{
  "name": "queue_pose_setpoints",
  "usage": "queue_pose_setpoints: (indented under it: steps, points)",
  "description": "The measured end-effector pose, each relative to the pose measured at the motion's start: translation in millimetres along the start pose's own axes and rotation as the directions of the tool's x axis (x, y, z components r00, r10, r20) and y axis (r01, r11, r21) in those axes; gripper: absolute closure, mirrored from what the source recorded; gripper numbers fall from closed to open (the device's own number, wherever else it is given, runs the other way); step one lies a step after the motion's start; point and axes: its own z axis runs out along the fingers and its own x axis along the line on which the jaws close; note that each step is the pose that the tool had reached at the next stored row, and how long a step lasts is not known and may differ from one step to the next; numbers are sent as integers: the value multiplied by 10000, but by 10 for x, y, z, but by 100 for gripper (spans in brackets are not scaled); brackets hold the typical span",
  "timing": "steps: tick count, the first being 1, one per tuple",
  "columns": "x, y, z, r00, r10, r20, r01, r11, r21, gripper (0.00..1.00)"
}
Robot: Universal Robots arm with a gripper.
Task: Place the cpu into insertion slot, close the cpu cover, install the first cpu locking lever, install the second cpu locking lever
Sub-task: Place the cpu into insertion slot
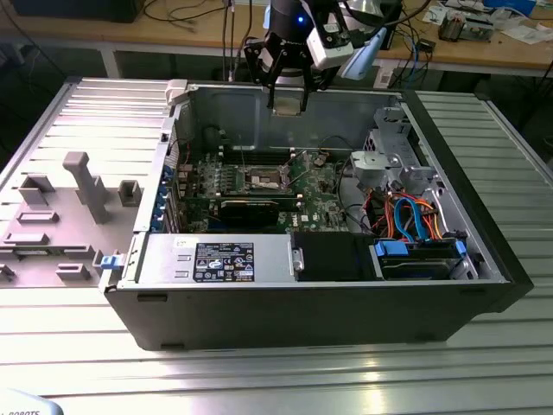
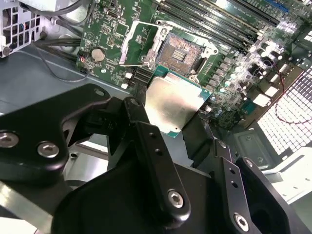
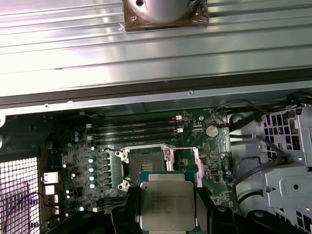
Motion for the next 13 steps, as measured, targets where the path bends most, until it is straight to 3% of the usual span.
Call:
queue_pose_setpoints:
  steps: [9, 13]
  points:
    - [0, 0, 1, 10000, 21, 2, -21, 10000, 0, 46]
    - [0, 0, 4, 9989, 475, 43, -475, 9989, -2, 46]
